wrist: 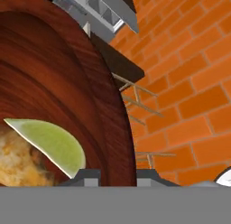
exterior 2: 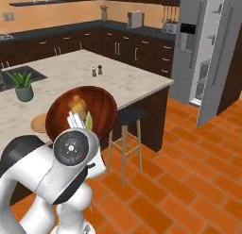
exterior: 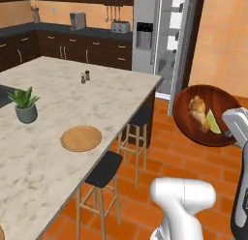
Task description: Pick the chicken drumstick and lemon wedge from their plates and place them in the bowl. Then put the bowl in the fridge.
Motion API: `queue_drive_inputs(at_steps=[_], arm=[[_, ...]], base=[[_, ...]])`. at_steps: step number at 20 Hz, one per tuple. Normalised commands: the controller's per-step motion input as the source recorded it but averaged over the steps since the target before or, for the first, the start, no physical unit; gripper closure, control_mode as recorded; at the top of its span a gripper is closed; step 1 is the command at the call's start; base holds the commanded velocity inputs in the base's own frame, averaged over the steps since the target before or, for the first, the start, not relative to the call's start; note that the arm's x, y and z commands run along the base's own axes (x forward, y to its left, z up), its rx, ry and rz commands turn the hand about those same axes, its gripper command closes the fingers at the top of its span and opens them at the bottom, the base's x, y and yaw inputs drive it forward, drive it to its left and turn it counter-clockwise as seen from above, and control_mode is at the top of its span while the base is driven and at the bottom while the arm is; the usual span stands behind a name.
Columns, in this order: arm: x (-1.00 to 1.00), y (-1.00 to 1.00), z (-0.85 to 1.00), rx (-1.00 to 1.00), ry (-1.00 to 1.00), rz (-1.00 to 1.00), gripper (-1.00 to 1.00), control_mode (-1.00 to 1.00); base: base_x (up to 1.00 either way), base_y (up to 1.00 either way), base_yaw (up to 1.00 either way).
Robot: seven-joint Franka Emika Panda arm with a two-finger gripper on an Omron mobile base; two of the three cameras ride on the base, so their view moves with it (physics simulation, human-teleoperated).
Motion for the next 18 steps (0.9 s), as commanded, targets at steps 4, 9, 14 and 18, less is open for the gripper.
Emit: queue_drive_inputs(at_steps=[4,9,14,18], arm=[[0.00,0.00,0.00,0.00,0.00,0.00,1.00,1.00],[0.00,0.00,0.00,0.00,0.00,0.00,1.00,1.00],[0.00,0.00,0.00,0.00,0.00,0.00,1.00,1.00],[0.00,0.00,0.00,0.00,0.00,0.00,1.00,1.00]], base=[[0.84,-0.65,-0.26],[0.54,-0.92,-0.19],[1.00,-0.98,0.04],[1.00,-0.99,0.27]])
